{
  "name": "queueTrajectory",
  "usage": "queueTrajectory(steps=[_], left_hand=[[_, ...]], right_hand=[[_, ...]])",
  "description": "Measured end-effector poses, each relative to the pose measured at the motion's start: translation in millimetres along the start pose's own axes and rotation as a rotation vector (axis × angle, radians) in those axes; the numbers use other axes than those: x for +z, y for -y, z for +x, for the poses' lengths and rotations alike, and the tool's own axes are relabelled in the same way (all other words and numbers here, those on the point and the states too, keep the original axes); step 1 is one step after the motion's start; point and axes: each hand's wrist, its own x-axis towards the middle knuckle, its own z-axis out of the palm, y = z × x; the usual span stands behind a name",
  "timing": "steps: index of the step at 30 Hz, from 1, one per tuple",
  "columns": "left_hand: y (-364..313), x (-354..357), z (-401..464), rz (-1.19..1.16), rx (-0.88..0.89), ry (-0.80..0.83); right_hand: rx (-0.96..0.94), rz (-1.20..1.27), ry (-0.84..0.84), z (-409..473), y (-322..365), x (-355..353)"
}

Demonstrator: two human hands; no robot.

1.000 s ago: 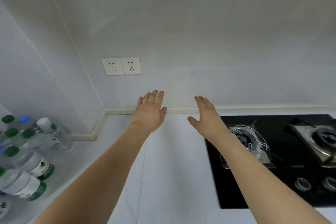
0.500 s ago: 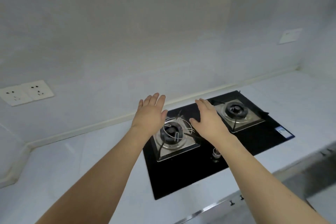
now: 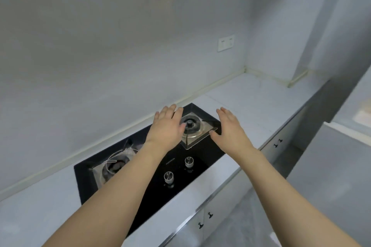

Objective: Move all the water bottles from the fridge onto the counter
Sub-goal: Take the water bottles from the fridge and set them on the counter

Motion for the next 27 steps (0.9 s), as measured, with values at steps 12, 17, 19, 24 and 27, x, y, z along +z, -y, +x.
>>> queueTrajectory(steps=[12,17,19,24,27], left_hand=[[-128.2,37.8,108.0,-0.027,0.252,0.023],[-174.5,56.7,164.5,-0.086,0.350,0.027],[-194.4,65.2,192.5,-0.104,0.385,0.030],[-228.4,82.4,254.9,-0.142,0.443,0.042],[-244.5,89.5,296.5,-0.152,0.463,0.037]], right_hand=[[0.224,-0.050,-0.120,0.8,-121.0,-74.9],[0.315,-0.086,-0.165,19.0,-166.4,-99.8],[0.344,-0.105,-0.185,33.0,-185.7,-110.9],[0.407,-0.132,-0.209,71.7,-222.0,-136.9],[0.432,-0.154,-0.225,102.3,-243.1,-151.4]])
